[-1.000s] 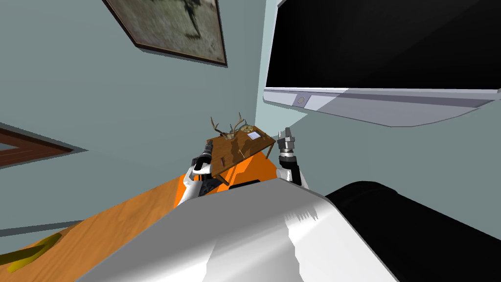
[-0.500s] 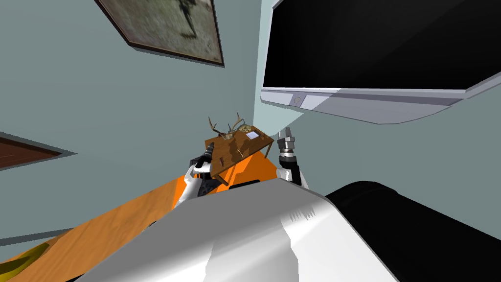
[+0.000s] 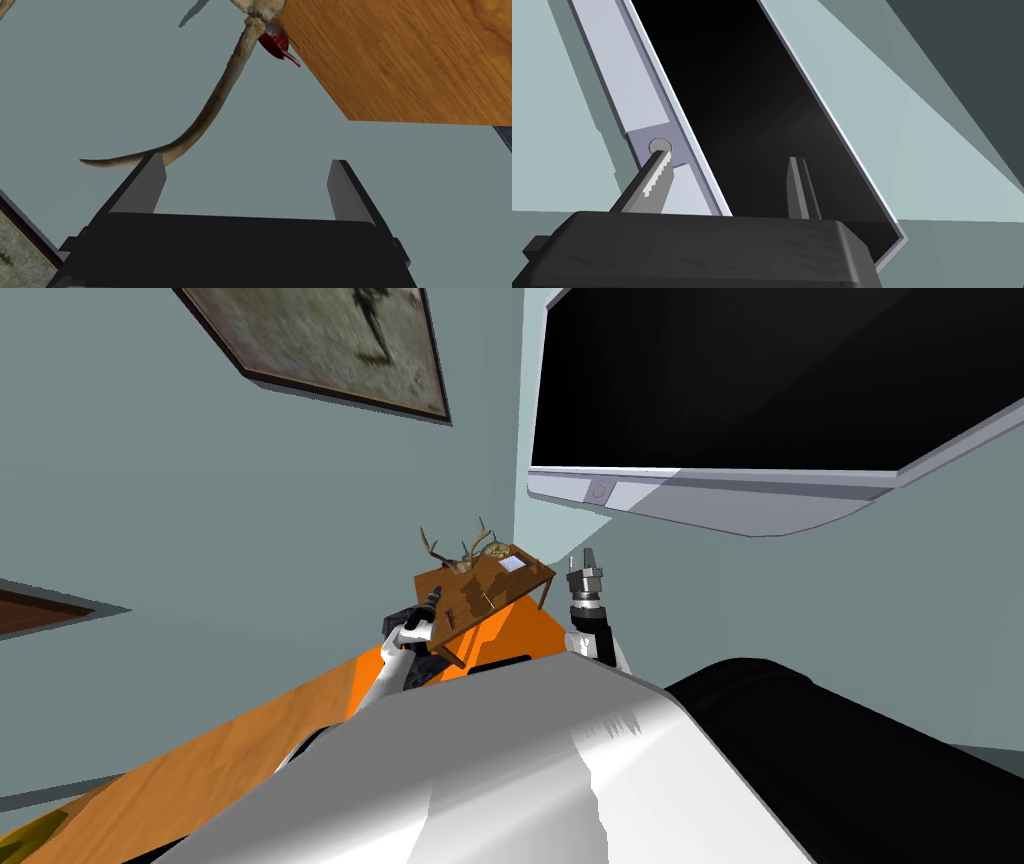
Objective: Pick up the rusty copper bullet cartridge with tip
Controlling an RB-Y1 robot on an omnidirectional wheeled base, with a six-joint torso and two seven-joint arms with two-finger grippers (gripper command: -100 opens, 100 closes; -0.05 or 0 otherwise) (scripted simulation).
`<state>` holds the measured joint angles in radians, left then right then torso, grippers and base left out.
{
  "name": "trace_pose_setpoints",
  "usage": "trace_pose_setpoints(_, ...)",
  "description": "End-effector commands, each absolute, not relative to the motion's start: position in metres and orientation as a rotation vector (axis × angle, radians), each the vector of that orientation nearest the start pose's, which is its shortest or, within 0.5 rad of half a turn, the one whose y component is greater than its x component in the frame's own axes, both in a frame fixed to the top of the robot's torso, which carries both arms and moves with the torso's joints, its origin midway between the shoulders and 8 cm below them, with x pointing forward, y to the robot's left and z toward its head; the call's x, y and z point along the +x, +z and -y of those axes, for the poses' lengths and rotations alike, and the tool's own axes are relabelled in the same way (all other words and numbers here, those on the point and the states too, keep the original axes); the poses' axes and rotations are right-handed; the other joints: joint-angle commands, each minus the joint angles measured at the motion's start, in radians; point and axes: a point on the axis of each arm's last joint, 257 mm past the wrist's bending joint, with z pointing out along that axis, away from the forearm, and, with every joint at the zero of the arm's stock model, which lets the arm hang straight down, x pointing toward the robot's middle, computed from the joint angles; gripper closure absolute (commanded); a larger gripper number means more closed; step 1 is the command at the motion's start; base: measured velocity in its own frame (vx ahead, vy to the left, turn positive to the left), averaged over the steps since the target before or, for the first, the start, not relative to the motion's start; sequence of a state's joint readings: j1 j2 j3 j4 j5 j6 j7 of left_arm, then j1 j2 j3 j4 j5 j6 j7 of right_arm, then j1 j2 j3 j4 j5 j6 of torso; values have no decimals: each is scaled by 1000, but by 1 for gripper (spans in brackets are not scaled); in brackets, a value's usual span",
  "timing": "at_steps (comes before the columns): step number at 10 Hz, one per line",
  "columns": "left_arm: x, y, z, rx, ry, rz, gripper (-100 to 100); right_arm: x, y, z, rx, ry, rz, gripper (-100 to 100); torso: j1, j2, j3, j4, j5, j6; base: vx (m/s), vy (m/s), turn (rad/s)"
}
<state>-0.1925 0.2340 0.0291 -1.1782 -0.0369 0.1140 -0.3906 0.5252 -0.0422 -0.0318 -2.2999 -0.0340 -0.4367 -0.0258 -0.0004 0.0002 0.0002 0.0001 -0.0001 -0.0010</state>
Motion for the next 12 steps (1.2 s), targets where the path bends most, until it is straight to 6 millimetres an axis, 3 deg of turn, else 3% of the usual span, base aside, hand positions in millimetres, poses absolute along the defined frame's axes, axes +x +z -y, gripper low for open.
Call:
trace_pose_setpoints(1,566,-355,-328,-897,-487,-1760,-100,347,14,294,708,1293,-662,0,0,0,0,0,0,0,-17,-19,-80)
trace_pose_setpoints(3,560,-375,-336,-891,-423,-1828,-100,347,14,294,708,1293,-661,0,-1,0,0,0,0,0,-17,-23,-91)
trace_pose_setpoints(6,539,-424,-360,-853,-250,-1998,-100,347,14,294,708,1293,-661,0,-2,0,0,0,0,0,-8,-46,-109)
trace_pose_setpoints(7,535,-429,-362,-859,-242,-2008,-100,347,14,294,708,1293,-661,0,-3,0,0,0,-1,0,-3,-43,-45)
trace_pose_setpoints(9,514,-458,-381,-833,-130,-2114,-100,347,14,294,708,1293,-661,0,-2,-1,0,0,0,0,4,-46,-94)
trace_pose_setpoints(10,514,-459,-381,-834,-129,-2115,-100,347,14,294,708,1293,-661,0,-2,-1,-1,0,-1,0,3,-39,-36)
trace_pose_setpoints(12,491,-483,-400,-807,-26,-2209,-100,347,14,294,708,1293,-662,0,-2,-1,-1,0,0,0,9,-46,-93)
